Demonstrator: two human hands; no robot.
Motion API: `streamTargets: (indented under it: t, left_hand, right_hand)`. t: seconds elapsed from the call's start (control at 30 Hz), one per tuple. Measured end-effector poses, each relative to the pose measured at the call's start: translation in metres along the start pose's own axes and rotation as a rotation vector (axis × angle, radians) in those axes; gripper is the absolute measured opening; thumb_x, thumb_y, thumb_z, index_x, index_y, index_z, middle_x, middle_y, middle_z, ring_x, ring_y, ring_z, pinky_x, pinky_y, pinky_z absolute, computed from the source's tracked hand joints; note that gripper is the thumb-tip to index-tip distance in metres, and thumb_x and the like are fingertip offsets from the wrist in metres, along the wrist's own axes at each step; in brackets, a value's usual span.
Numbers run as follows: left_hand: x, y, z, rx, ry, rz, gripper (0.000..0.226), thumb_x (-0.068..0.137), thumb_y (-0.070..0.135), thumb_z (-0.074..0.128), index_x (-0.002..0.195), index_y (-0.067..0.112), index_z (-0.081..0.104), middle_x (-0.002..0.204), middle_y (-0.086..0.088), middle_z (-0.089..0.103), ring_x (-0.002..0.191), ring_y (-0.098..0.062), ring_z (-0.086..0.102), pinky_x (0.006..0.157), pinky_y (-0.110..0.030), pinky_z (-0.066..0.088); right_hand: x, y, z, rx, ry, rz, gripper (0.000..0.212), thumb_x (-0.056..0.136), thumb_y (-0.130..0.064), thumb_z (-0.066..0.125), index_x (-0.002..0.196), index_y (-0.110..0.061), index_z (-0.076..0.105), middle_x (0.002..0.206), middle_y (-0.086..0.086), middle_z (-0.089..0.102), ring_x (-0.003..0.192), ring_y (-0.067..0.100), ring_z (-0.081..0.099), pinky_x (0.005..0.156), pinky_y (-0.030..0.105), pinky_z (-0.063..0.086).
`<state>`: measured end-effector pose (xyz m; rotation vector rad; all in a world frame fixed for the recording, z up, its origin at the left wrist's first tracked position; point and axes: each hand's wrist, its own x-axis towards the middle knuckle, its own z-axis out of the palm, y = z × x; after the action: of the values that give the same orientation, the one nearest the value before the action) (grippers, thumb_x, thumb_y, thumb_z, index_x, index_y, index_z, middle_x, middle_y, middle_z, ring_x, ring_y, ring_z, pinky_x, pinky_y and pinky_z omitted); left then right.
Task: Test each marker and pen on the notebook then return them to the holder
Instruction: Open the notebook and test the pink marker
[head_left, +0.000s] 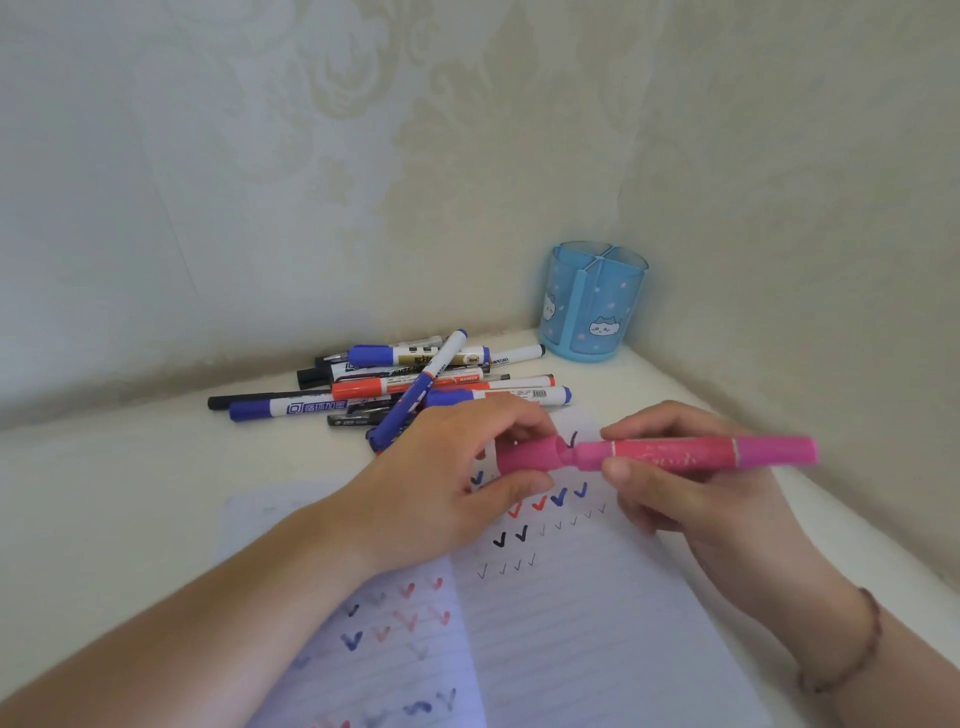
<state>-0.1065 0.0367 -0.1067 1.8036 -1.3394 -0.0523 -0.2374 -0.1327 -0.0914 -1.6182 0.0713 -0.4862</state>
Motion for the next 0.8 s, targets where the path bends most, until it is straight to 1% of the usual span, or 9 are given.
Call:
streamTargets:
  t: [0.1, 0.2, 0.3, 0.4, 0.47, 0.57, 0.67, 0.73, 0.8]
  left_hand:
    - [-0.001, 0.000, 0.001, -0.041, 0.052, 0.034, 0.023, 0.086, 0.029, 0.071, 0.108, 0.026, 0.062, 0.096, 0.016, 0.064, 0.092, -0.011, 0.061, 0.081, -0.025, 0.048]
    - [-0.001, 0.004, 0.000, -0.070, 0.068, 0.095, 0.023, 0.087, 0.029, 0.070, 0.108, 0.022, 0.064, 0.094, 0.011, 0.066, 0.090, -0.011, 0.063, 0.081, -0.020, 0.048]
    - [-0.003, 0.010, 0.003, -0.175, 0.036, 0.092, 0.021, 0.089, 0.027, 0.069, 0.109, 0.025, 0.062, 0.093, 0.012, 0.067, 0.082, -0.006, 0.066, 0.077, -0.017, 0.047]
    - [-0.004, 0.014, 0.008, -0.276, 0.046, 0.074, 0.024, 0.089, 0.024, 0.066, 0.111, 0.027, 0.059, 0.091, 0.015, 0.067, 0.075, -0.004, 0.066, 0.073, -0.014, 0.048]
    - [-0.005, 0.017, 0.009, -0.306, 0.068, 0.069, 0.020, 0.089, 0.022, 0.064, 0.108, 0.023, 0.059, 0.089, 0.019, 0.066, 0.074, -0.002, 0.064, 0.071, -0.012, 0.046]
    - [-0.005, 0.018, 0.009, -0.297, 0.069, 0.052, 0.015, 0.090, 0.018, 0.064, 0.104, 0.018, 0.057, 0.087, 0.015, 0.065, 0.074, -0.003, 0.062, 0.070, -0.012, 0.046]
    - [-0.004, 0.017, 0.008, -0.281, 0.056, 0.048, 0.018, 0.091, 0.027, 0.063, 0.105, 0.021, 0.054, 0.089, 0.005, 0.065, 0.075, -0.008, 0.062, 0.067, -0.020, 0.050]
    - [-0.004, 0.018, 0.009, -0.275, 0.040, 0.048, 0.021, 0.091, 0.033, 0.062, 0.105, 0.022, 0.051, 0.086, 0.005, 0.063, 0.070, -0.006, 0.059, 0.062, -0.019, 0.046]
    - [-0.004, 0.019, 0.008, -0.297, 0.018, 0.041, 0.021, 0.090, 0.032, 0.062, 0.103, 0.021, 0.049, 0.082, 0.005, 0.062, 0.065, -0.004, 0.054, 0.058, -0.019, 0.043]
  right_hand:
    - [0.000, -0.003, -0.001, -0.030, -0.029, 0.015, 0.052, 0.052, -0.056, 0.085, 0.086, -0.018, 0.075, 0.057, 0.006, 0.064, 0.045, 0.022, 0.050, 0.043, 0.018, 0.036]
    - [-0.002, -0.006, -0.001, -0.019, -0.099, 0.022, 0.053, 0.064, -0.061, 0.074, 0.095, -0.019, 0.076, 0.072, 0.015, 0.070, 0.048, 0.027, 0.053, 0.043, 0.022, 0.031]
    - [-0.002, -0.007, 0.001, 0.021, -0.119, 0.067, 0.049, 0.067, -0.061, 0.072, 0.098, -0.022, 0.072, 0.072, 0.014, 0.070, 0.045, 0.025, 0.053, 0.043, 0.022, 0.029]
    - [-0.002, -0.002, 0.007, 0.114, -0.107, 0.086, 0.049, 0.066, -0.060, 0.075, 0.084, -0.017, 0.058, 0.065, 0.015, 0.067, 0.038, 0.023, 0.052, 0.043, 0.021, 0.024]
    - [-0.003, 0.001, 0.010, 0.148, -0.081, 0.061, 0.049, 0.066, -0.060, 0.076, 0.078, -0.016, 0.056, 0.064, 0.016, 0.067, 0.036, 0.023, 0.052, 0.043, 0.018, 0.026]
    - [-0.004, 0.000, 0.010, 0.123, -0.067, 0.059, 0.051, 0.061, -0.060, 0.079, 0.082, -0.016, 0.063, 0.068, 0.016, 0.070, 0.037, 0.024, 0.051, 0.041, 0.018, 0.028]
    - [-0.004, -0.001, 0.008, 0.101, -0.053, 0.083, 0.053, 0.053, -0.062, 0.082, 0.084, -0.020, 0.071, 0.065, 0.012, 0.069, 0.036, 0.021, 0.047, 0.041, 0.018, 0.029]
    - [-0.005, 0.002, 0.008, 0.106, -0.020, 0.073, 0.054, 0.050, -0.062, 0.083, 0.084, -0.022, 0.074, 0.061, 0.011, 0.066, 0.037, 0.020, 0.045, 0.040, 0.018, 0.031]
    - [-0.007, 0.004, 0.010, 0.090, -0.013, 0.038, 0.051, 0.052, -0.061, 0.083, 0.085, -0.023, 0.075, 0.061, 0.013, 0.067, 0.038, 0.020, 0.048, 0.041, 0.020, 0.033]
